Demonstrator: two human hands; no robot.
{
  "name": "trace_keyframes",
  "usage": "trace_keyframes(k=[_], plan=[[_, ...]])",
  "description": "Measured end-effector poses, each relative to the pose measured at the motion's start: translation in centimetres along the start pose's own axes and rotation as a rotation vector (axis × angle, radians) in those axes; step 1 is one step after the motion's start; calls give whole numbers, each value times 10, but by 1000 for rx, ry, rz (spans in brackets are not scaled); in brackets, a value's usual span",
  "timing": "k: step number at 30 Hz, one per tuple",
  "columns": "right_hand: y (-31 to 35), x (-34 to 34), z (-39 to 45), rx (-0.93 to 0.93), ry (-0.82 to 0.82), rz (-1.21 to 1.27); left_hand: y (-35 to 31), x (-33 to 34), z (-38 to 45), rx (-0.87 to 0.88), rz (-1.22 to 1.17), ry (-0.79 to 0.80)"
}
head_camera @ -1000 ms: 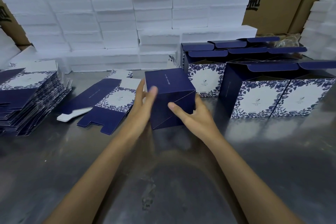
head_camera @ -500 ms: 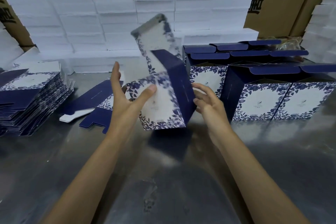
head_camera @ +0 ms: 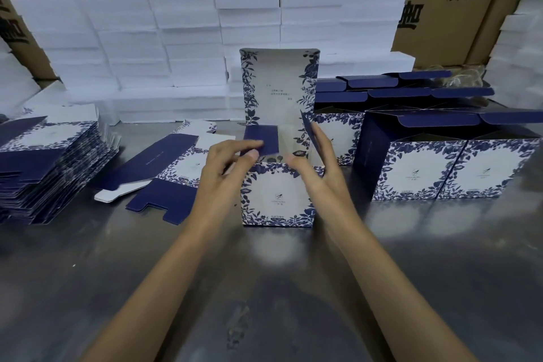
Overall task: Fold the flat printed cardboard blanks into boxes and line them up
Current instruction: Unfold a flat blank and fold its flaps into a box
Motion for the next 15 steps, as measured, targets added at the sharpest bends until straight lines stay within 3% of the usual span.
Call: trace_keyframes(k=[10, 15], plan=[[4, -2, -3, 53, 24, 23, -10, 10, 17, -21, 282, 101], [4, -5, -2, 62, 23, 38, -11, 13, 32, -162, 307, 135]])
Point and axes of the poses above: each hand's wrist, its own z-axis towards the middle knuckle, its own x-axis out of the palm, y = z × x, the point moved 8 cm from there along z, towards the middle knuckle, and after that the axes turned 13 degrees about -y, right-handed, at the moved point
